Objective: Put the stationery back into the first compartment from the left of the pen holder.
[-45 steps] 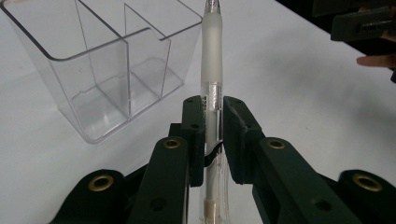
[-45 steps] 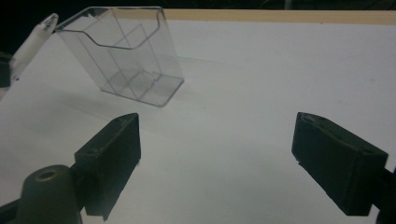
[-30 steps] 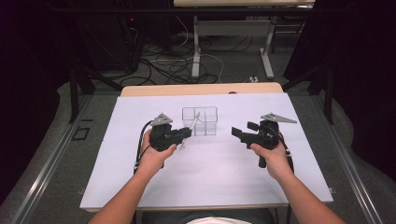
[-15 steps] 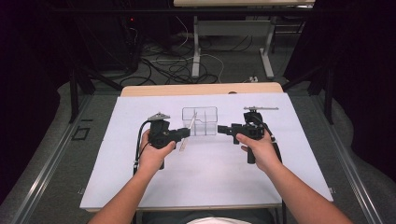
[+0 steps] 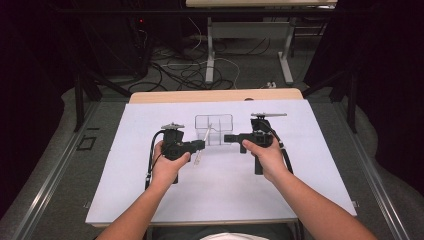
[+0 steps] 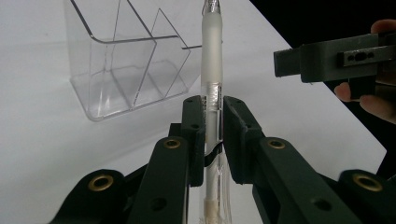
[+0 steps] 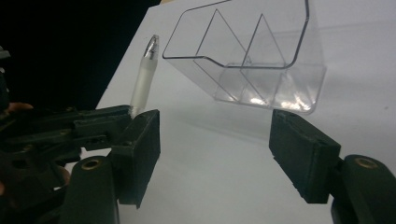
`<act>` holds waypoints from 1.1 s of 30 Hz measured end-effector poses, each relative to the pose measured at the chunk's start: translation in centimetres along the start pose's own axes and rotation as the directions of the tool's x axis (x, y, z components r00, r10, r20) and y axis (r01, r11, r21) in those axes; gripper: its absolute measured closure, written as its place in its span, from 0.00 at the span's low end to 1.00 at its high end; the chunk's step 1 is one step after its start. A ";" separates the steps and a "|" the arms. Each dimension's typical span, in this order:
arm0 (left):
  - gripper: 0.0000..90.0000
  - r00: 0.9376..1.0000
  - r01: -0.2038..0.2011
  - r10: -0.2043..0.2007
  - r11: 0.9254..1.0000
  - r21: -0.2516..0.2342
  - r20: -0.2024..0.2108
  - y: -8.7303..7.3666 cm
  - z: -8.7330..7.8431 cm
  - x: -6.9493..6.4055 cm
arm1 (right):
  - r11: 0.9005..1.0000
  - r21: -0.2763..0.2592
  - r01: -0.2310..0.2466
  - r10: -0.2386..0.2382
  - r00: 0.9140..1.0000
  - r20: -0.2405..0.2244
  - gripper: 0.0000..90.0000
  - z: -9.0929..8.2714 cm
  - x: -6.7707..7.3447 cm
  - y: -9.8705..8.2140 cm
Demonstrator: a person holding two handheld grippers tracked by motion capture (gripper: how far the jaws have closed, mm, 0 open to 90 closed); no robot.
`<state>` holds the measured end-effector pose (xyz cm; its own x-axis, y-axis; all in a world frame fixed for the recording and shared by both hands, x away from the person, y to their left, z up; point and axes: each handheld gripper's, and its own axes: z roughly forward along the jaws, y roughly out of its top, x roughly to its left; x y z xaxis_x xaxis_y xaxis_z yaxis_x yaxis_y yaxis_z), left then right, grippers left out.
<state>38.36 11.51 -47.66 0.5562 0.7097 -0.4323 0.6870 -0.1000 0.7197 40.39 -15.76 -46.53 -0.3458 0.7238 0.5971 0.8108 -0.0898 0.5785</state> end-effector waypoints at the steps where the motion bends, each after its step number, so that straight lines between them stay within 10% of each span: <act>1: 0.88 1.000 0.004 -0.004 1.000 0.000 0.001 0.0 0.0 0.0 | 1.000 0.011 -0.022 0.023 1.000 -0.013 0.43 0.1 0.0 0.0; 24: 0.88 1.000 -0.007 0.006 1.000 0.021 0.012 -1.0 1.6 -0.7 | 0.984 -0.015 -0.175 0.171 0.974 -0.147 0.71 2.4 0.8 -0.7; 33: 0.88 1.000 -0.010 0.009 1.000 0.009 0.010 -1.1 1.6 -0.8 | 0.964 -0.006 -0.266 0.260 0.945 -0.199 0.72 2.9 0.3 -0.9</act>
<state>37.93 9.96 -48.96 0.5673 0.7019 -0.4307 0.6860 -0.1134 0.7187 40.94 -13.43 -48.44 -0.2102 0.5242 0.8253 0.8708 -0.2834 0.4018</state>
